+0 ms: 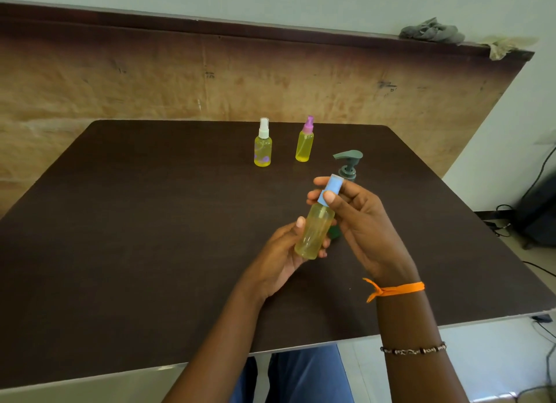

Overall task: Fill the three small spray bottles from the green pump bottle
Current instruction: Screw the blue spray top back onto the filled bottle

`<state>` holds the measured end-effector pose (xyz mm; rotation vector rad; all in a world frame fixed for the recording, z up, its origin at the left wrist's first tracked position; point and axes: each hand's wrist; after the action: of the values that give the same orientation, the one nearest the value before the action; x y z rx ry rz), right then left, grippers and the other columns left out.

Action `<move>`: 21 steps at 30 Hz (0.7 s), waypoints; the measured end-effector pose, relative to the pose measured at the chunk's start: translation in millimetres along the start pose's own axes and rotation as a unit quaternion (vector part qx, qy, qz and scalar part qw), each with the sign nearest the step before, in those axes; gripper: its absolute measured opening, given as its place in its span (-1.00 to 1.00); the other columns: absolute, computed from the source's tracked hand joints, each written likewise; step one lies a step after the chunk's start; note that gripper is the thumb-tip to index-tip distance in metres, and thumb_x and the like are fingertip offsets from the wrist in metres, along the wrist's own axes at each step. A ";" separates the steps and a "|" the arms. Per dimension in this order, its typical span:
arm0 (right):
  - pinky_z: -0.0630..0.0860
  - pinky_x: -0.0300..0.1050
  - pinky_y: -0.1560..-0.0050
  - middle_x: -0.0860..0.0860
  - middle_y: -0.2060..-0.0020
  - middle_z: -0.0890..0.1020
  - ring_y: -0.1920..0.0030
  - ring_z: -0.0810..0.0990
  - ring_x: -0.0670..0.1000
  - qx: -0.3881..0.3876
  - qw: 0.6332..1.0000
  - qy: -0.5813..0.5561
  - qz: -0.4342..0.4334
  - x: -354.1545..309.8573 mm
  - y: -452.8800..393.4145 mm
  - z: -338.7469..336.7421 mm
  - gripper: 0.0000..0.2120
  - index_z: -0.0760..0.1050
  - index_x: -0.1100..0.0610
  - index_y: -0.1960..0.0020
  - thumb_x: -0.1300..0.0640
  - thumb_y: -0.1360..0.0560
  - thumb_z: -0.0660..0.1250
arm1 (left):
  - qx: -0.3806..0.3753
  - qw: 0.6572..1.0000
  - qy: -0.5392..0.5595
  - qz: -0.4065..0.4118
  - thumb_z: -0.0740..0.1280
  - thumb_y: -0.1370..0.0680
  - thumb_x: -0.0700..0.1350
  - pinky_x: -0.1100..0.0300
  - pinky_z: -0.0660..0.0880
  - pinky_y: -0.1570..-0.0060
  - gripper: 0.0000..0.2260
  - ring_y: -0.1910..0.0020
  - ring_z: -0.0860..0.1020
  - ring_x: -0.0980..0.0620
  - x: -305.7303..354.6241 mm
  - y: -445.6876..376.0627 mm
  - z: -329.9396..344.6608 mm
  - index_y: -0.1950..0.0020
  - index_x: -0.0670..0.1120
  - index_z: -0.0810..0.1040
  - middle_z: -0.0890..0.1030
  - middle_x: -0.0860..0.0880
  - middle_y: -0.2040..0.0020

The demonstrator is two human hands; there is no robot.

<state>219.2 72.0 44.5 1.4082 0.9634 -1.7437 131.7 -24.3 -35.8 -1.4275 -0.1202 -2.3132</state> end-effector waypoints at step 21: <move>0.53 -0.39 -0.02 -0.05 -0.01 0.62 0.02 0.63 -0.27 0.052 0.994 0.068 -0.062 28.6 -10.3 32.5 -0.65 0.45 0.13 -0.19 0.43 -0.49 0.25 | 0.209 0.944 -0.232 0.110 0.35 -0.52 -0.19 0.33 0.47 0.01 -0.77 0.04 0.51 0.22 16.2 1.3 -21.3 -0.17 -0.14 0.56 0.44 0.02 -0.06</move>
<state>189.9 47.0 22.1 1.5806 1.0668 -1.8295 108.1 -36.5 -32.0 -1.6265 -0.5254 -1.6132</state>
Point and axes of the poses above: each hand's wrist, its own y-axis away from the middle knuckle, its own z-axis out of the palm, x = y × z
